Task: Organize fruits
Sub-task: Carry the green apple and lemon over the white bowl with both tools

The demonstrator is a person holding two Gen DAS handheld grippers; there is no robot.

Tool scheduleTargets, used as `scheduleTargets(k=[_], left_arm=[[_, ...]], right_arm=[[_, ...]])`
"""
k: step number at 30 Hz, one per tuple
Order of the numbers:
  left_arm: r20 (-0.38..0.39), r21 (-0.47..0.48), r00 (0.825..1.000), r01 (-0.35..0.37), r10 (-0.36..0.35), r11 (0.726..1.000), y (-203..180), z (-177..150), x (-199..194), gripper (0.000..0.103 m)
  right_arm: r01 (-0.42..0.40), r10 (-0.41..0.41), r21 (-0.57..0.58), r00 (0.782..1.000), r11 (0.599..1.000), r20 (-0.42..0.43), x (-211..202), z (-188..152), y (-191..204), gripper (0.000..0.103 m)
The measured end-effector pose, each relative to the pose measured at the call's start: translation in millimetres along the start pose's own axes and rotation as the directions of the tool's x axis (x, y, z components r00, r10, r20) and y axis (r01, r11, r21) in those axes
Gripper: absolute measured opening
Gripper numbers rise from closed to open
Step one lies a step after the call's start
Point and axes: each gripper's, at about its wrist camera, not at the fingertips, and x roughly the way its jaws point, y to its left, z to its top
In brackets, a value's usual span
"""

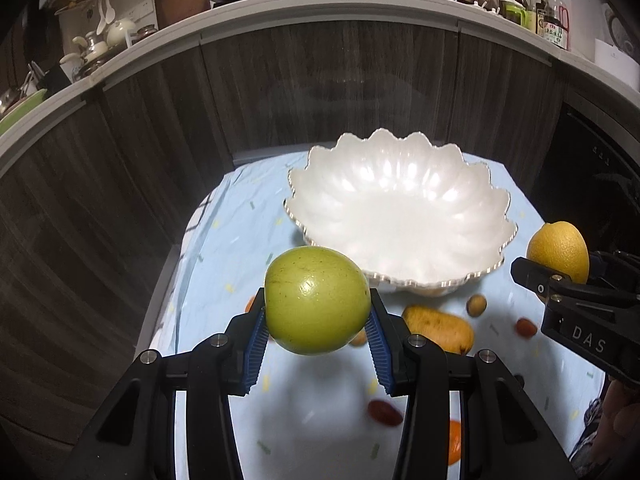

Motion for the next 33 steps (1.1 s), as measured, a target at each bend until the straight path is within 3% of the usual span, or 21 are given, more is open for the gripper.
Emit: scheduleTargets(k=[18,33], left_arm=[[0.054,0.006,0.998,0.040,-0.040,0.999,-3.5,54.0,22.6,0.044],[-0.010,0.021,0.997,0.075,-0.075,0.997,-4.5,72.1,75.7,0.044]], right_arm=[[0.022,-0.021,-0.013,0.997,1.000,0.069,15.1,55.1,-14.6,0.054],[0.053,-0.053,0.015,0.998,0.998,0.023,61.5,74.1,-21.5,0.054]])
